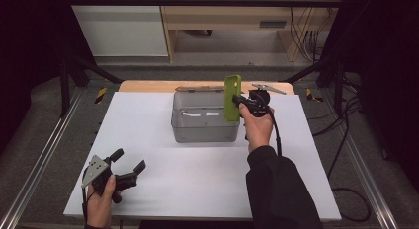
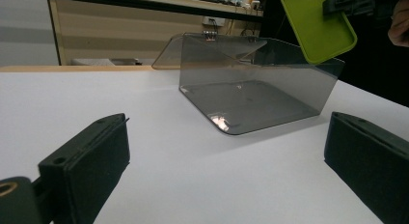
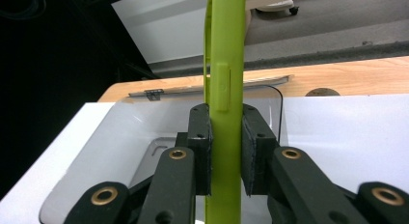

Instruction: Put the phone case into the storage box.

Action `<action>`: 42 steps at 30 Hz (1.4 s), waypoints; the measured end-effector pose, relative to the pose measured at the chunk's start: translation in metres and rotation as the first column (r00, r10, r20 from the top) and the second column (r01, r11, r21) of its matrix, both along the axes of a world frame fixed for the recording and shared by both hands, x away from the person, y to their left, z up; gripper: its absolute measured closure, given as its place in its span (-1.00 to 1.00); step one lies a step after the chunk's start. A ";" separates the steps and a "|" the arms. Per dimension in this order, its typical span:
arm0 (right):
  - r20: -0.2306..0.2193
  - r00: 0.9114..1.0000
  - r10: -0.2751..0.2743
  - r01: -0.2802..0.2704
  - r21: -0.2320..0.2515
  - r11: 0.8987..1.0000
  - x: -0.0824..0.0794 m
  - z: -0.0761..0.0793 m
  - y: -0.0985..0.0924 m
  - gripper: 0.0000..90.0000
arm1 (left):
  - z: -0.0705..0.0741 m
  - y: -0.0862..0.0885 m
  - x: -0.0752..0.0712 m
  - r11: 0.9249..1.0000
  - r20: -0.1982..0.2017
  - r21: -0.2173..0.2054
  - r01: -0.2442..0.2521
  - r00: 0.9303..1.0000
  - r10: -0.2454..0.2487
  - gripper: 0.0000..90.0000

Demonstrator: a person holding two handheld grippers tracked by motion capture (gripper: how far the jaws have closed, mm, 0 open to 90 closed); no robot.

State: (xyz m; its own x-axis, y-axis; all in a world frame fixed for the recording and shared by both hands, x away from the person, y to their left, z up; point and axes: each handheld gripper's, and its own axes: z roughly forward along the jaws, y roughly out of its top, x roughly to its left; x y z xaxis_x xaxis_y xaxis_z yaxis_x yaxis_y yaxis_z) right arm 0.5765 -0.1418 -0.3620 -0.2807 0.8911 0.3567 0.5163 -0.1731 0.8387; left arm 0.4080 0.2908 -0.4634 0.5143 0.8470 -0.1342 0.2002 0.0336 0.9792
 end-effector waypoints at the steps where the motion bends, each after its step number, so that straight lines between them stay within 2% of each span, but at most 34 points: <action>1: -0.008 1.000 0.000 0.000 0.000 1.000 0.000 0.000 0.000 0.71 | 0.000 0.000 0.000 1.000 0.001 0.000 0.000 1.000 0.000 -0.95; 8: -0.009 1.000 -0.008 0.008 -0.007 1.000 0.003 -0.002 0.001 0.71 | 0.000 -0.001 0.000 1.000 -0.001 0.003 0.005 1.000 -0.005 -0.95; 28: 0.020 1.000 -0.023 0.024 -0.096 0.995 0.004 0.000 0.011 0.71 | 0.000 -0.001 0.000 1.000 0.003 0.013 0.009 1.000 -0.010 -0.95; 42: 0.010 1.000 -0.021 0.023 -0.151 0.988 0.008 -0.004 0.016 0.71 | 0.000 -0.002 0.000 1.000 0.003 0.012 0.012 1.000 -0.012 -0.95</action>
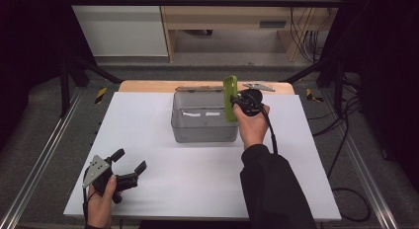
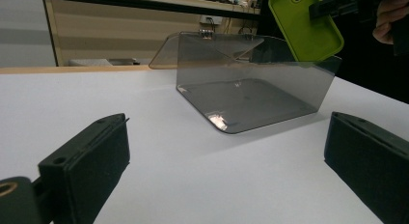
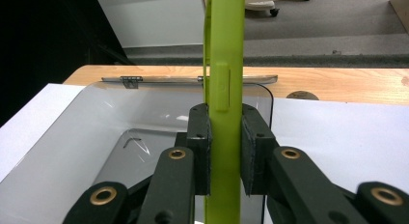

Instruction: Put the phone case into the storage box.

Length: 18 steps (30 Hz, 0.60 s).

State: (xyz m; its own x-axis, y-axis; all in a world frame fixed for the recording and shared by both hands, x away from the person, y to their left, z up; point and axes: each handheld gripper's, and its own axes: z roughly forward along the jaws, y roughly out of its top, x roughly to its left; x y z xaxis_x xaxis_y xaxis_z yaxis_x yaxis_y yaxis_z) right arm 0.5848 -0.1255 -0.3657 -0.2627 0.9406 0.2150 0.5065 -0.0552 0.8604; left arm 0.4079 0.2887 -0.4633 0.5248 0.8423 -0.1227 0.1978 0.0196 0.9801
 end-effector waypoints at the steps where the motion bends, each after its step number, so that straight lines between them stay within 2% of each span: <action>1: 0.000 1.000 0.000 0.000 -0.001 1.000 0.000 0.000 0.000 0.71 | 0.000 0.000 0.000 1.000 0.000 0.001 0.000 1.000 0.000 -0.95; 8: -0.004 1.000 -0.003 0.002 -0.028 1.000 0.001 -0.002 0.001 0.71 | 0.000 0.000 0.000 1.000 0.001 0.007 0.002 1.000 -0.002 -0.95; 18: -0.013 1.000 -0.003 0.003 -0.042 0.999 0.003 -0.005 0.001 0.71 | 0.000 -0.001 0.000 1.000 0.003 0.012 0.005 1.000 -0.006 -0.95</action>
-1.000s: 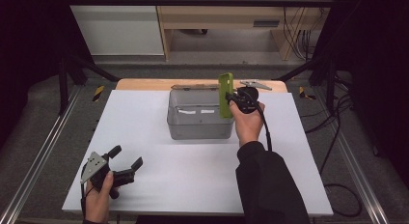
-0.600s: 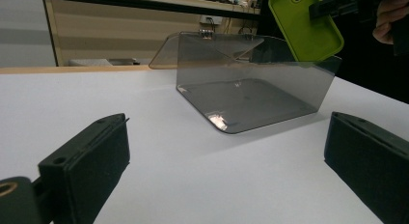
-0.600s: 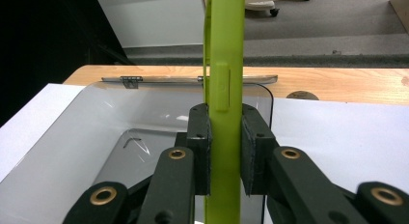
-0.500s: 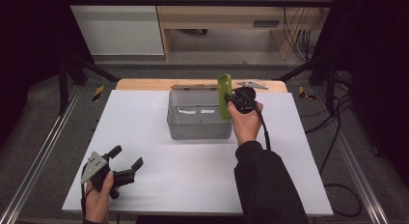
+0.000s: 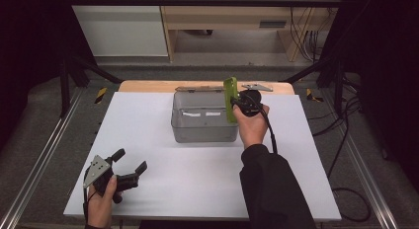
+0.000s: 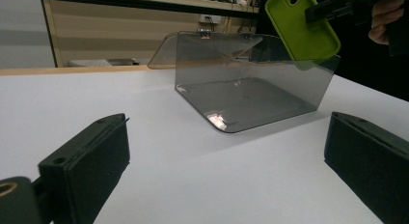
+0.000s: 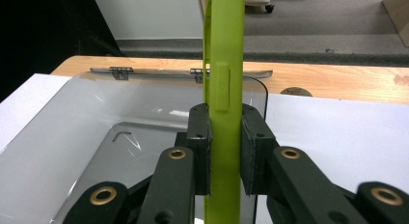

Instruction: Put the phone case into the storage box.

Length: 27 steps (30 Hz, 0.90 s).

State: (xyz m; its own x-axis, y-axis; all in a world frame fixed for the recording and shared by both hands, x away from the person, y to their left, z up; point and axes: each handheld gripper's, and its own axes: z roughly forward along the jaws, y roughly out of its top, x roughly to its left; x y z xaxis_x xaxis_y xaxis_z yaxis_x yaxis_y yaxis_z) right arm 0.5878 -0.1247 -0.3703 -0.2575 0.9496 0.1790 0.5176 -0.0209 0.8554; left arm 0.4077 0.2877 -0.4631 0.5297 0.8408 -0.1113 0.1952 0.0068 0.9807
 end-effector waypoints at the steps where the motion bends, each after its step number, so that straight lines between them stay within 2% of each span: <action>1: 0.000 1.000 0.000 0.000 -0.001 1.000 0.000 0.000 0.000 0.71 | 0.000 0.000 0.000 1.000 0.000 0.000 0.000 1.000 0.000 -0.95; 17: -0.029 1.000 0.000 -0.001 -0.024 1.000 0.003 -0.005 0.000 0.71 | 0.000 0.000 0.000 1.000 0.002 0.009 -0.001 1.000 0.001 -0.95; 27: -0.061 0.998 0.006 -0.008 -0.032 0.999 0.006 -0.014 0.002 0.71 | 0.000 -0.001 0.000 1.000 0.000 0.011 0.003 1.000 -0.003 -0.95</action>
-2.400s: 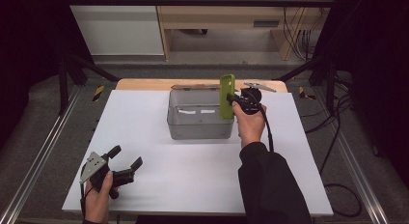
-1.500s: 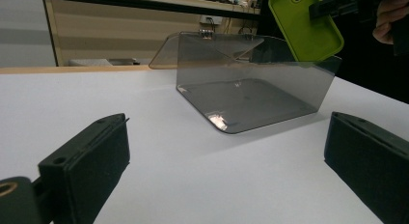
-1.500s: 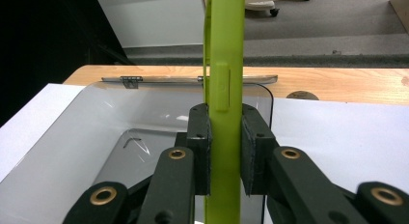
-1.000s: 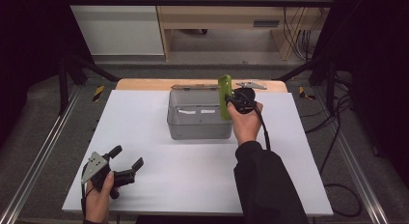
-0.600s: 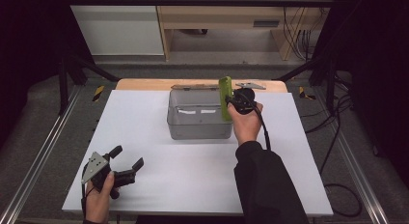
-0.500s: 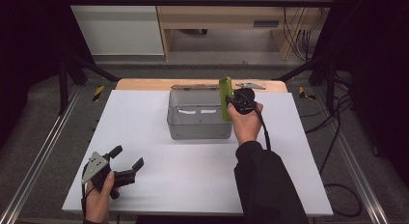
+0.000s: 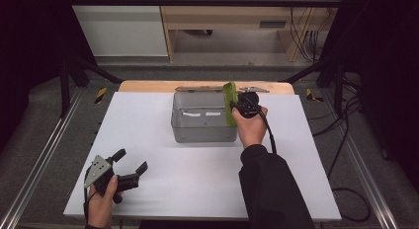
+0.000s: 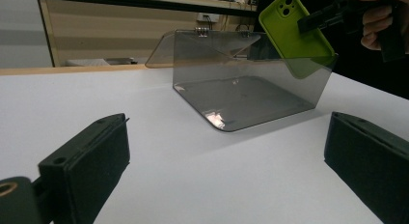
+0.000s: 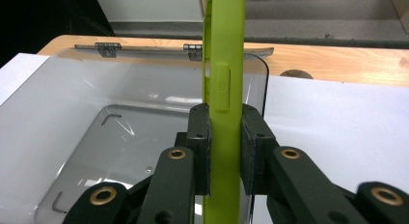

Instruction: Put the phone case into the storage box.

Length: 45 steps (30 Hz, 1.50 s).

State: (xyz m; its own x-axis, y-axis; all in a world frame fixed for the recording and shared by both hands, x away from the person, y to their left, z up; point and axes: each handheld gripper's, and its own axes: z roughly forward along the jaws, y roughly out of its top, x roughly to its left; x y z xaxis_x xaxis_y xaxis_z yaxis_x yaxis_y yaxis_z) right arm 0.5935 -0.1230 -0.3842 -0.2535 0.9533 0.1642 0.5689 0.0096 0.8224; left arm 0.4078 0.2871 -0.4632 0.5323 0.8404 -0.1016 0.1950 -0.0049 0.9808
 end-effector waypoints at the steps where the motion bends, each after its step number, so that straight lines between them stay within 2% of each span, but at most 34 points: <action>1: -0.002 1.000 0.000 0.000 0.000 1.000 0.000 -0.001 0.000 0.71 | 0.000 0.000 0.000 1.000 0.000 0.000 0.000 1.000 0.000 -0.95; 24: -0.058 0.998 0.025 -0.025 0.008 1.000 0.003 -0.013 0.001 0.71 | -0.001 -0.003 0.001 1.000 -0.009 0.000 0.022 1.000 -0.022 -0.95; 45: -0.082 0.996 0.042 -0.042 0.000 0.999 0.005 -0.017 0.004 0.71 | -0.001 -0.003 0.001 1.000 -0.011 0.003 0.025 1.000 -0.025 -0.95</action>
